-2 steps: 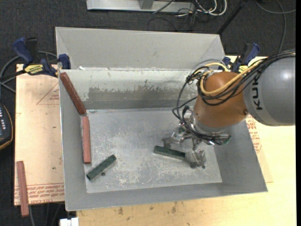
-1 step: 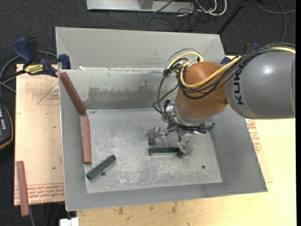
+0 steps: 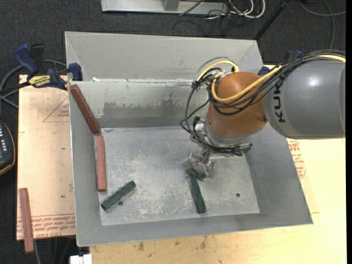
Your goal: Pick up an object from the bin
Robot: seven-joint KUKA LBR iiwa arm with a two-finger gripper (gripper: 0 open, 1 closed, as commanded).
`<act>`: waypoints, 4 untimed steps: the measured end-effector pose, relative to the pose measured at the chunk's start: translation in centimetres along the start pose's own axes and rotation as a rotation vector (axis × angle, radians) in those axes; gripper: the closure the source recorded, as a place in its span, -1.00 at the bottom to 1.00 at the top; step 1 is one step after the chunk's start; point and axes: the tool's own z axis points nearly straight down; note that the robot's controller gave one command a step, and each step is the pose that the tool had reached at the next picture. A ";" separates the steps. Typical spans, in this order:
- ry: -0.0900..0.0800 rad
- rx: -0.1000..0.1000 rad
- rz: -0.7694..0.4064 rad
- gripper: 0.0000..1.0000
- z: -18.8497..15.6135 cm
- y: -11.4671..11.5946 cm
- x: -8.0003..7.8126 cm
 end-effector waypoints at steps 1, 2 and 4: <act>0.000 -0.001 0.000 -1.00 0.0 0.0 0.0; 0.001 -0.001 -0.599 -1.00 0.1 -1.9 3.0; -0.005 -0.008 -2.018 -1.00 -4.3 -7.0 -0.2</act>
Offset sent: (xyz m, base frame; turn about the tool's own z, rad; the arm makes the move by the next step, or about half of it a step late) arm 0.0000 0.0000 0.0000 0.0000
